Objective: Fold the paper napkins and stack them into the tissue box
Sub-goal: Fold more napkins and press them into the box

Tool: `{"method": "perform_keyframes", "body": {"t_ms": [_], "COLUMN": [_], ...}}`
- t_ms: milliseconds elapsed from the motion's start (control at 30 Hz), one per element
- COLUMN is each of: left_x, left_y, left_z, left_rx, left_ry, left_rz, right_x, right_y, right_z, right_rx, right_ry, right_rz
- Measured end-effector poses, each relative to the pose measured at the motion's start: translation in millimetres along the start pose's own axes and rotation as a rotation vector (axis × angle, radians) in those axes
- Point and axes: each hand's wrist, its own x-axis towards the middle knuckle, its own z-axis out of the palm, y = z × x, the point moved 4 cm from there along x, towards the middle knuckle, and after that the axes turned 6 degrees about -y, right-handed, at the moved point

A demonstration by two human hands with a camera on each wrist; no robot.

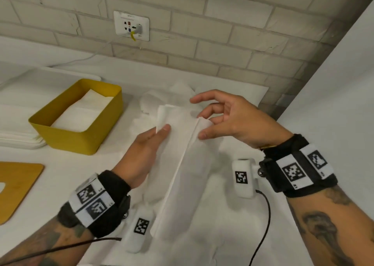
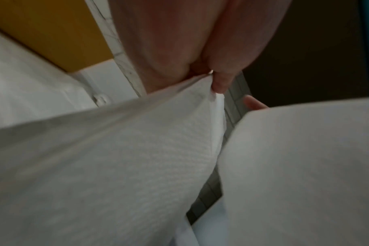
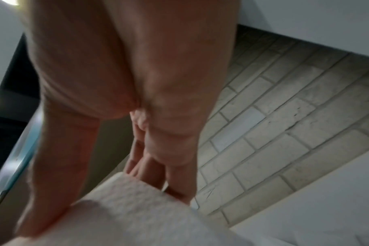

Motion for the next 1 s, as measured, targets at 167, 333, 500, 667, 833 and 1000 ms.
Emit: {"method": "perform_keyframes", "body": {"t_ms": [167,333,500,667,833,1000], "left_x": [-1,-9,-11,-7,-3,-1], "left_y": [-13,-27,-29,-29,-34,-39], "left_z": [16,14,12,12,5,-2], "left_rx": [0.016,-0.03,-0.083,-0.151,-0.24,-0.297], "left_ry": [-0.121,-0.151,-0.126,-0.141,-0.103,-0.014], "left_rz": [-0.064,-0.193,-0.248,-0.256,-0.291,-0.305], "right_x": [24,32,39,49,48,35], "right_y": [12,20,12,12,24,49], "right_z": [11,21,30,39,32,25], "right_rx": [-0.164,-0.251,-0.31,-0.343,-0.243,-0.182], "right_ry": [0.121,0.069,-0.021,-0.036,0.012,0.093], "right_rz": [0.074,0.108,0.104,0.101,0.127,0.21]}}
